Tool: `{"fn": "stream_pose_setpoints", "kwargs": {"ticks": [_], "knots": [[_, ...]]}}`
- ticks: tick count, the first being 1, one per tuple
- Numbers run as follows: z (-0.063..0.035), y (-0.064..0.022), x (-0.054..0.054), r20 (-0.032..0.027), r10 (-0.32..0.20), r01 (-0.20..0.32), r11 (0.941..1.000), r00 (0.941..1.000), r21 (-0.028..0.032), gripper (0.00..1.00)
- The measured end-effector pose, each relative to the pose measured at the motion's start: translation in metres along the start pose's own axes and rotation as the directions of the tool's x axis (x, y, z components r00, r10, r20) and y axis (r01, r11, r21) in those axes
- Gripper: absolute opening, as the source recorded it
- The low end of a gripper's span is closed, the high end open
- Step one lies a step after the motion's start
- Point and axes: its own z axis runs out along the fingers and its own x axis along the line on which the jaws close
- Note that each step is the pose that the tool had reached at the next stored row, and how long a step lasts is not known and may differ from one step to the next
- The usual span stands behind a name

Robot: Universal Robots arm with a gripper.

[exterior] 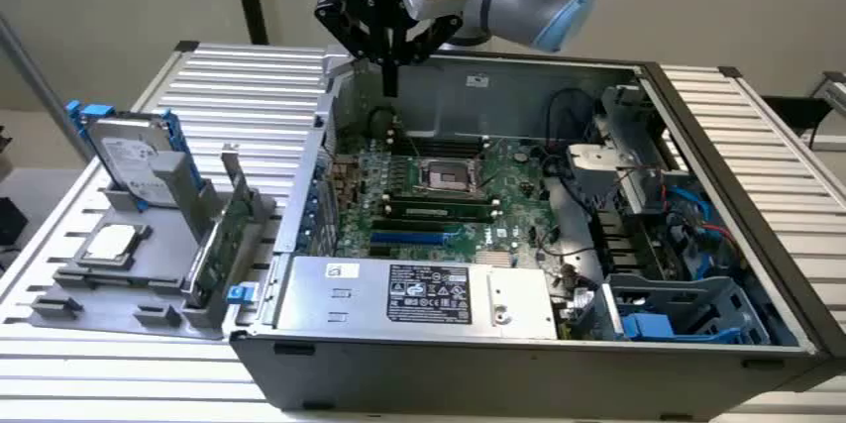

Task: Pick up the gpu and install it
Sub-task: 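Reach for the gpu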

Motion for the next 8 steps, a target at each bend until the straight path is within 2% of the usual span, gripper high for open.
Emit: {"fn": "stream_pose_setpoints", "kwargs": {"ticks": [8], "knots": [[0.0,0.0,0.0,0.0,0.0,0.0,1.0,1.0,0.0001,0.11]]}}
